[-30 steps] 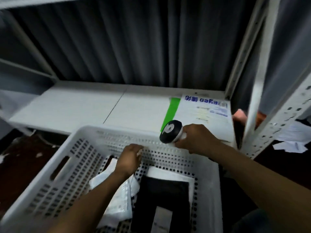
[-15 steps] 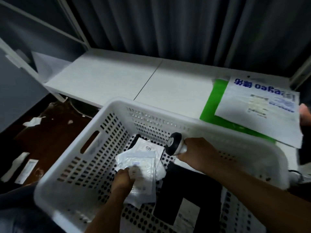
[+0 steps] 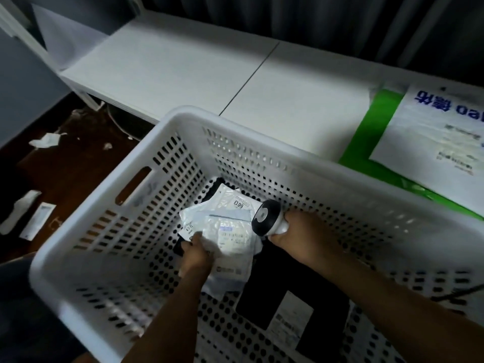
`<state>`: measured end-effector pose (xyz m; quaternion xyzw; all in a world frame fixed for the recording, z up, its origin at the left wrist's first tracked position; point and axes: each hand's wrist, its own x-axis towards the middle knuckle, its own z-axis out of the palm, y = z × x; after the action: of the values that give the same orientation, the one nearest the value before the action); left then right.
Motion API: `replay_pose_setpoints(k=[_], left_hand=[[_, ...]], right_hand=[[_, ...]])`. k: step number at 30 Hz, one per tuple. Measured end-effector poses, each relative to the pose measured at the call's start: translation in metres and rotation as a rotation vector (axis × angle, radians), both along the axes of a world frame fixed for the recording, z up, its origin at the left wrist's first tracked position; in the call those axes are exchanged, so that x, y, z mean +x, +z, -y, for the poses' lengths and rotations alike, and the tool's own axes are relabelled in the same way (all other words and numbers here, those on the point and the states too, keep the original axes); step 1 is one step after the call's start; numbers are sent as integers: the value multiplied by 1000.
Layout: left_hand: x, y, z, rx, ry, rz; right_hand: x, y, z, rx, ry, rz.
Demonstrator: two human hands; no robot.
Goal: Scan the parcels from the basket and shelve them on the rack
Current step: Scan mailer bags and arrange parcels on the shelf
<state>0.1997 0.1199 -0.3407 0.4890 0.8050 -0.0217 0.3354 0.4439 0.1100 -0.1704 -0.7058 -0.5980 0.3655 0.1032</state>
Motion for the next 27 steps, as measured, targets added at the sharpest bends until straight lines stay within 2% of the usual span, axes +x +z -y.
replay_pose_setpoints(k=[6,9,10,14,19,22,25,27], left_hand=[[6,32,-1,147,-6,153],[3,65,4,295,-14,323],[0,72,5,339,0,431],[4,128,26,509,167,763],[22,193,52,651,238,993],[18,207,62,615,303,993],[18,206,73,608,201,751],[21,207,78,665,159,689]], right_hand=[[-1,17,0,3,6,-16],[0,42,4,20,29,-43],[1,51,5,23,33,-46],[8,90,22,85,14,-65],[30,144,53,180,-110,-171],[45,165,71,173,-245,-389],[54,175,86,160,-292,-532],[58,176,93,141,-294,-537]])
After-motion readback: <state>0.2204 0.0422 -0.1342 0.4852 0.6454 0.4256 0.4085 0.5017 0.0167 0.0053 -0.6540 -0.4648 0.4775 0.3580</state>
